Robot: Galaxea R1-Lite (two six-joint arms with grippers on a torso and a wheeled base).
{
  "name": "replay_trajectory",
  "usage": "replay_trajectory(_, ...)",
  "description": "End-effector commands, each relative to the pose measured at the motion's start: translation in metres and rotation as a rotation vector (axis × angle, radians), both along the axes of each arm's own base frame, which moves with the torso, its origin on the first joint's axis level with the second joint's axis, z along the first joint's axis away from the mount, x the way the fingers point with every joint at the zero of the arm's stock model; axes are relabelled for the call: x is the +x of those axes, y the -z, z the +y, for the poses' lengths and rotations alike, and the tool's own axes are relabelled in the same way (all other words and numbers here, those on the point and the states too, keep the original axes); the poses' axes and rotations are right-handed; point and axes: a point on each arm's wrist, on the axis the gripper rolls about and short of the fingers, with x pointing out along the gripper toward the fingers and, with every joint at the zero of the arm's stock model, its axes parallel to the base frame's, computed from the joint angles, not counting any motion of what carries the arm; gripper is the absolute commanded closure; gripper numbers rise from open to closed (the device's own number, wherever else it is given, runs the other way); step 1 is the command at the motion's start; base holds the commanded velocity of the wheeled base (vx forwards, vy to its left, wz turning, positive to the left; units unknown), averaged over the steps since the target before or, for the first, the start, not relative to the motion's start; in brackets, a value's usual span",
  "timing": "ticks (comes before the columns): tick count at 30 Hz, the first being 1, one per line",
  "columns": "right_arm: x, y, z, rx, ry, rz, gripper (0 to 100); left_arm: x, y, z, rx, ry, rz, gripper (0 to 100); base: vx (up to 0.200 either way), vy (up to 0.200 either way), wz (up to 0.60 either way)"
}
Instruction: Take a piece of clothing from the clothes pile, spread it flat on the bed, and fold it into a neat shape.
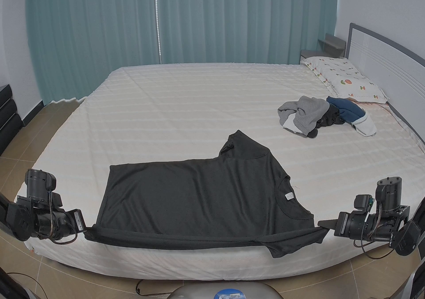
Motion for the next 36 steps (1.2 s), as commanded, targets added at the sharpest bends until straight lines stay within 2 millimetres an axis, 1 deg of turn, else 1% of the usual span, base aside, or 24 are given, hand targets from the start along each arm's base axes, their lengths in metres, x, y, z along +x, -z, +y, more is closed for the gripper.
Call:
replay_trajectory(1,0.031,0.012,0.005,-0.010,0.015,0.005,100,0.021,0.004,0.002,-0.008,-0.012,0.006,100,0.000,0.000,0.00)
replay_trajectory(2,0.040,0.016,0.006,-0.018,0.027,0.005,100,0.028,0.005,0.002,-0.008,-0.012,0.004,100,0.000,0.000,0.00)
replay_trajectory(5,0.053,0.021,0.008,-0.019,0.034,0.004,100,0.040,0.008,0.003,-0.014,-0.022,0.008,100,0.000,0.000,0.00)
replay_trajectory(6,0.054,0.022,0.008,-0.019,0.036,0.004,100,0.041,0.009,0.003,-0.016,-0.025,0.008,100,0.000,0.000,0.00)
replay_trajectory(7,0.061,0.024,0.008,-0.019,0.040,-0.001,100,0.049,0.012,0.004,-0.026,-0.041,0.015,100,0.000,0.000,0.00)
replay_trajectory(10,0.068,0.026,0.007,-0.018,0.048,-0.006,100,0.057,0.017,0.004,-0.033,-0.050,0.025,100,0.000,0.000,0.00)
replay_trajectory(11,0.075,0.029,0.006,-0.018,0.054,-0.006,100,0.062,0.022,0.005,-0.034,-0.050,0.038,100,0.000,0.000,0.00)
replay_trajectory(13,0.080,0.032,0.007,-0.018,0.055,-0.005,100,0.066,0.027,0.005,-0.035,-0.051,0.050,100,0.000,0.000,0.00)
replay_trajectory(18,0.093,0.041,0.007,-0.017,0.060,-0.004,100,0.080,0.035,0.006,-0.036,-0.051,0.057,100,0.000,0.000,0.00)
replay_trajectory(24,0.103,0.049,0.009,-0.017,0.061,0.001,100,0.090,0.041,0.005,-0.035,-0.046,0.065,100,0.000,0.000,0.00)
replay_trajectory(30,0.115,0.059,0.010,-0.017,0.064,0.005,100,0.098,0.051,0.006,-0.040,-0.050,0.086,100,0.000,0.000,0.00)
replay_trajectory(36,0.117,0.065,0.010,-0.018,0.063,0.014,100,0.101,0.056,0.006,-0.042,-0.050,0.091,100,0.000,0.000,0.00)
